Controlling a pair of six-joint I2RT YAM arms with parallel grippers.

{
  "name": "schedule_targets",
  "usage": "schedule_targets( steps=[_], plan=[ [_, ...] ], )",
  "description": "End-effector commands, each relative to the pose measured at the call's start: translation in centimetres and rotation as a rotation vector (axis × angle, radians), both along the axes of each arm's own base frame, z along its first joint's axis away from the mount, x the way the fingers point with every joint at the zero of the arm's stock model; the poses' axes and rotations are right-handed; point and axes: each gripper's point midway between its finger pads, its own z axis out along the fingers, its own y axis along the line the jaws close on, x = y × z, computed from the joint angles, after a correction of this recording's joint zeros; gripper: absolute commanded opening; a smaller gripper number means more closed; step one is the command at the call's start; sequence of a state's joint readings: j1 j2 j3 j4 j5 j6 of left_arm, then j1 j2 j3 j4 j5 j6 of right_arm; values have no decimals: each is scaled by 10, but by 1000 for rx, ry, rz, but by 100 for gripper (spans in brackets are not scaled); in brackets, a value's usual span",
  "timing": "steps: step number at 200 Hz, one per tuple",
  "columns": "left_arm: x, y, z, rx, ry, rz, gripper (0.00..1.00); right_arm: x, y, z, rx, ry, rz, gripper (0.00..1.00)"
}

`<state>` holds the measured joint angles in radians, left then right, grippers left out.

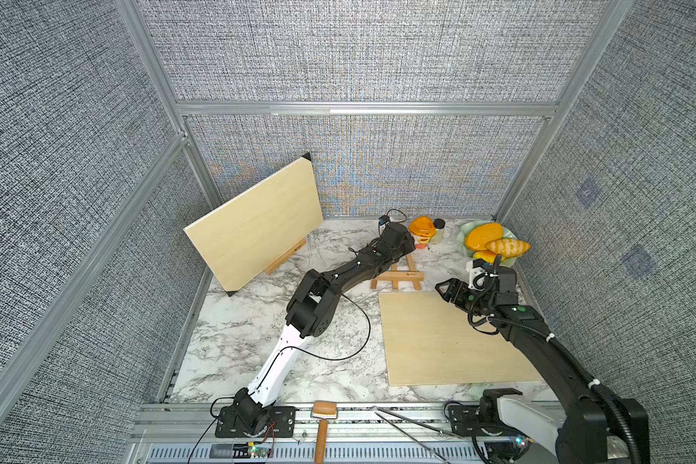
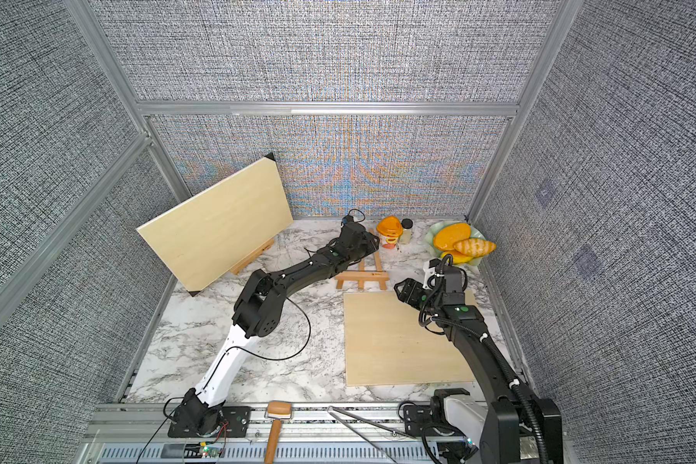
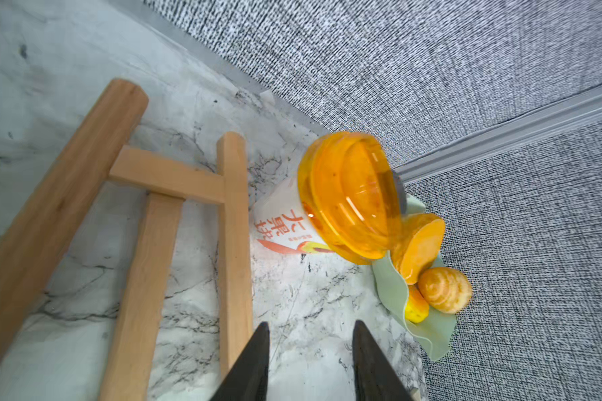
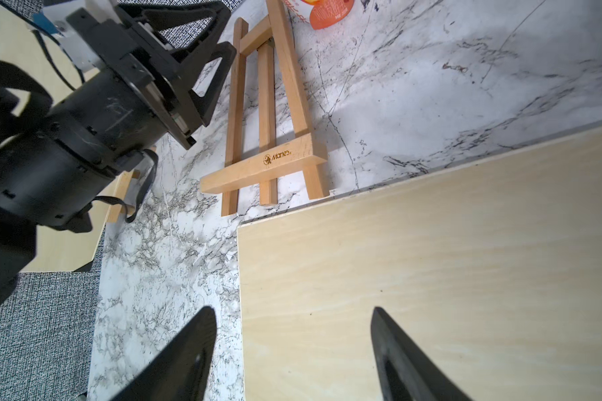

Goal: Disassemble the easel
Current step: Place the easel at the center of the board, then pick up the drawing board from the easel.

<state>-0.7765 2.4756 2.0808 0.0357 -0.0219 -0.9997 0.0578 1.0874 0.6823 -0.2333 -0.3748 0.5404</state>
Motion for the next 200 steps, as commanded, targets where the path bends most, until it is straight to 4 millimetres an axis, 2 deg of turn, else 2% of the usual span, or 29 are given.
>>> schedule_targets(
  steps=[1,17,36,74,78,81,89,101,108,113,129,142,165,188,200],
  plan=[
    [-3,-1,39,14,-105,-58,40,1,1,6,6,-4,4,72],
    [-6,12,58,68,-159,-72,40,2,1,9,-14,-3,2,71],
    [-9,38,77,145,-218,-69,41,2,3,14,-68,-5,12,70],
    [-22,107,119,318,-339,-31,46,7,23,31,-168,-37,56,70],
    [-23,113,117,344,-344,-34,46,8,27,33,-176,-41,66,70],
    [-26,120,130,348,-367,-32,46,8,30,34,-182,-45,70,70],
    [-30,137,140,389,-388,-26,49,11,39,36,-197,-55,85,70],
    [-35,166,153,457,-408,-3,52,15,53,41,-215,-72,108,70],
    [-37,185,160,500,-414,12,54,15,63,37,-224,-68,128,70],
    [-39,199,166,530,-418,27,55,21,72,48,-217,-97,138,70],
    [-42,245,186,619,-434,67,59,25,99,49,-212,-102,191,69],
    [-43,287,211,704,-455,106,64,27,123,50,-208,-104,239,69],
    [-44,361,258,867,-486,202,79,24,167,51,-200,-104,340,69],
    [-52,411,293,1002,-507,260,84,18,206,48,-190,-88,439,69],
    [-56,429,305,1062,-531,282,85,14,227,43,-200,-75,488,69]
  ],
)
